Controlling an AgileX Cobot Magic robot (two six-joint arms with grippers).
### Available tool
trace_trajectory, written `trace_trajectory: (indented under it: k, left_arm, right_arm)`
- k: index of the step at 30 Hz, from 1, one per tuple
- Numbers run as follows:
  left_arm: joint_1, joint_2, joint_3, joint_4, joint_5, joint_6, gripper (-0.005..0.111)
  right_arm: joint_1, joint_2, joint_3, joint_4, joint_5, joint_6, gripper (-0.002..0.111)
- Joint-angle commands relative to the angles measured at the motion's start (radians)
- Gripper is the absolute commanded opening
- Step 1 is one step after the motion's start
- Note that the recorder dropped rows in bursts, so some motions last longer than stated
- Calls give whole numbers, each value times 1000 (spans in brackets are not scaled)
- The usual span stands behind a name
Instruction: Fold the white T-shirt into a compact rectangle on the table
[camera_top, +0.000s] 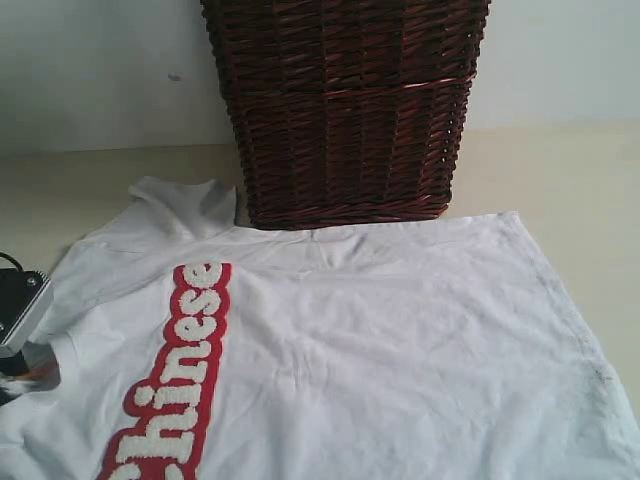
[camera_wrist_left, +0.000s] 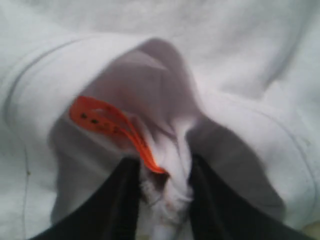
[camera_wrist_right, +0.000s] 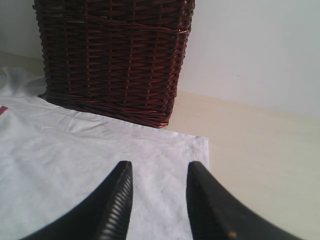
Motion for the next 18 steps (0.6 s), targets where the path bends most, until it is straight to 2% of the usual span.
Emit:
trace_trajectory:
  k: [1,9,18]
  left_arm:
    - [-6,24,21,-4,-82,-24,0]
    - [-6,22,21,-2,-82,-93,1]
    - [-6,22,21,-2,-82,-93,1]
  right_arm:
    - [-5,-5,4,0,-10,0,37]
    - [-5,-5,4,0,-10,0,37]
    - [-5,-5,4,0,-10,0,37]
